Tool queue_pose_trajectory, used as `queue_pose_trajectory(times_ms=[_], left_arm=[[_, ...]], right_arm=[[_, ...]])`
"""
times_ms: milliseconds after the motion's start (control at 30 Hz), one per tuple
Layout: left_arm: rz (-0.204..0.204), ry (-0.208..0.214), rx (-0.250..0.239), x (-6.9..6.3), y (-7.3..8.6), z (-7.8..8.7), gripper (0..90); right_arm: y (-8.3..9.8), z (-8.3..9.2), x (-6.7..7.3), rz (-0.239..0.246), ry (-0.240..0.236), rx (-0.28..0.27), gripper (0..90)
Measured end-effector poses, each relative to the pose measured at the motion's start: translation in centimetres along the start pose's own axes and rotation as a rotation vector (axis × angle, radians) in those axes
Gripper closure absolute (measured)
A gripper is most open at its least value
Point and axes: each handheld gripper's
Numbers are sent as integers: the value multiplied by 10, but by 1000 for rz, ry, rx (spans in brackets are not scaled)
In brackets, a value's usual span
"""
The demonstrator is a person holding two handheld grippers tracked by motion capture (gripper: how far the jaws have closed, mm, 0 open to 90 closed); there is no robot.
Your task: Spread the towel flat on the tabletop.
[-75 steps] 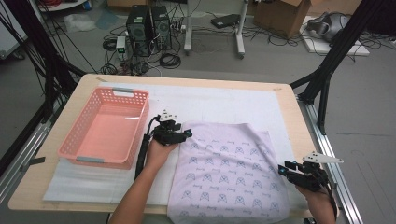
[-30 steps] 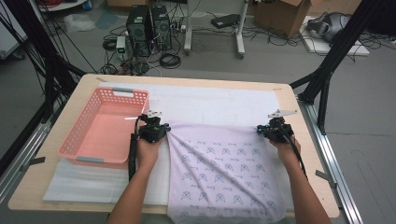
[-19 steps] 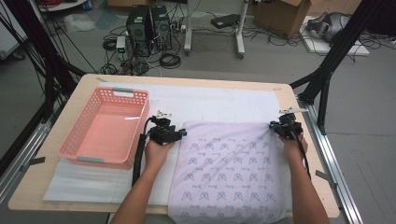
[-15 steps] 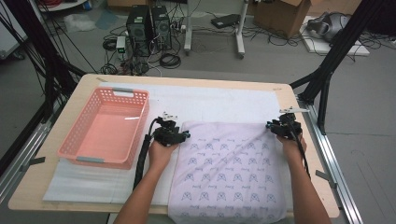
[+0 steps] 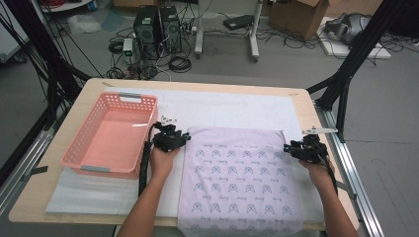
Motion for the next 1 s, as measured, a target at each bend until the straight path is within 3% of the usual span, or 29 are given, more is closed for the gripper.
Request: queue_pose_trajectory(times_ms=[67, 100, 133, 167, 200, 233, 300, 333, 400, 433, 500, 567, 667, 767, 833, 1000], left_arm=[[-7, 23, -17, -4, 0, 0, 544], [-8, 38, -24, -5, 0, 1, 519], [-5, 51, -32, -6, 0, 1, 512], [-2, 63, -40, -7, 1, 2, 502], [-2, 76, -42, -8, 1, 3, 485], [-6, 84, -50, -8, 1, 4, 466], [-2, 101, -70, -9, 3, 8, 442], [-1, 108, -80, -10, 4, 11, 429], [2, 134, -102, -10, 7, 17, 406], [1, 142, -102, -10, 7, 19, 390], [-8, 162, -111, -11, 6, 24, 356], [-30, 196, -129, -14, 4, 28, 350], [-74, 211, -140, -21, 3, 32, 312], [-63, 235, -160, -25, 2, 38, 247], [-60, 249, -184, -30, 1, 43, 187], [-90, 277, -229, -41, -1, 54, 234]], right_arm=[[8, 1, 1, -10, -10, -1, 652], [11, 0, 2, -2, -19, 15, 726], [14, -1, 3, 18, -15, 11, 754], [15, 0, 4, 32, -24, 8, 879], [15, 1, 5, 54, -27, 13, 881], [15, 2, 7, 78, 14, 24, 884], [15, 3, 6, 58, 61, 21, 882], [16, 4, 5, 31, 68, 13, 838], [19, 6, 5, 0, 101, -11, 612], [22, 11, 6, -21, 79, -43, 596], [25, 20, 12, -15, 63, -80, 528], [30, 30, 19, -18, 6, -121, 461], [37, 40, 34, 31, -48, -146, 390], [42, 43, 46, 86, -88, -145, 266], [43, 44, 51, 94, -108, -159, 241], [43, 51, 58, 108, -120, -213, 203]])
Point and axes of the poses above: each handheld gripper's, and its own axes: z roughly backward along the jaws, y roughly out of its underside, x roughly to its left, and after that the axes turned 3 degrees about -y, right-handed
